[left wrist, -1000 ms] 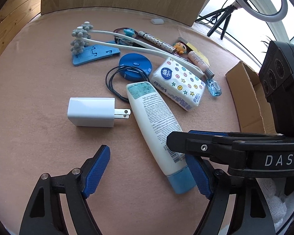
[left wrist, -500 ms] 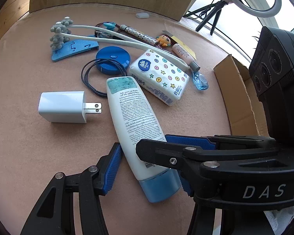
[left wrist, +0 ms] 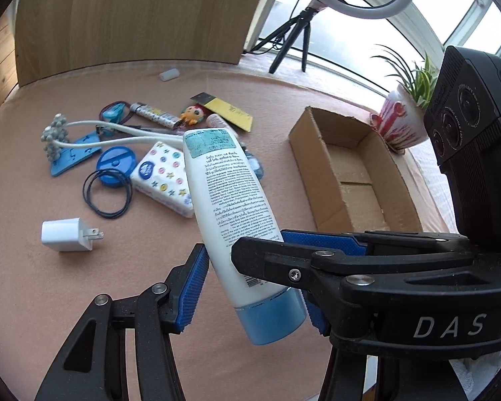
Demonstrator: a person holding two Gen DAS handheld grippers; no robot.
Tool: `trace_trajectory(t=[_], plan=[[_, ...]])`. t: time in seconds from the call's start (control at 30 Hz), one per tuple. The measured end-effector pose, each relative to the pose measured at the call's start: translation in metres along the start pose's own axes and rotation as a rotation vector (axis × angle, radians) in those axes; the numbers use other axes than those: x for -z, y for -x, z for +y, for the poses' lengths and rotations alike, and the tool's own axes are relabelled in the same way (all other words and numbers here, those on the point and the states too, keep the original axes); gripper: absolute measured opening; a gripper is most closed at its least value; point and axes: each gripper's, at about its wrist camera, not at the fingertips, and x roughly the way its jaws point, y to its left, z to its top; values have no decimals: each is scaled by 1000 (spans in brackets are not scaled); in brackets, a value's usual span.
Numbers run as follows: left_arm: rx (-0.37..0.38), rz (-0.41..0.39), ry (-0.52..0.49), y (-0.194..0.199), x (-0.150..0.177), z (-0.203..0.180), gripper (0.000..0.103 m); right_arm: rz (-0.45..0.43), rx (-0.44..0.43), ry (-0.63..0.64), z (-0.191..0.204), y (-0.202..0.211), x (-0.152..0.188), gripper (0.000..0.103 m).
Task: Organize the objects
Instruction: 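Carry the sunscreen tube into the cardboard box and open the right gripper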
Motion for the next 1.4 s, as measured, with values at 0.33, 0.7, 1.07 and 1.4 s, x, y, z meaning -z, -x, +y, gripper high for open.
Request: trace_trajectory(t=[0.33, 0.7, 1.07, 1.4], plan=[[85, 32, -173, -38, -27, -112, 57, -140, 74, -117, -73, 91, 4, 36], [-166, -92, -235, -42, -18, -123, 95, -252, 239, -105, -119, 121, 15, 52], [-302, -75, 12, -6, -13, 1, 90, -284, 314, 61, -79, 108, 19, 61], [-288, -4, 49, 13, 3, 96, 79, -278, 292, 63, -23, 67, 9, 61]])
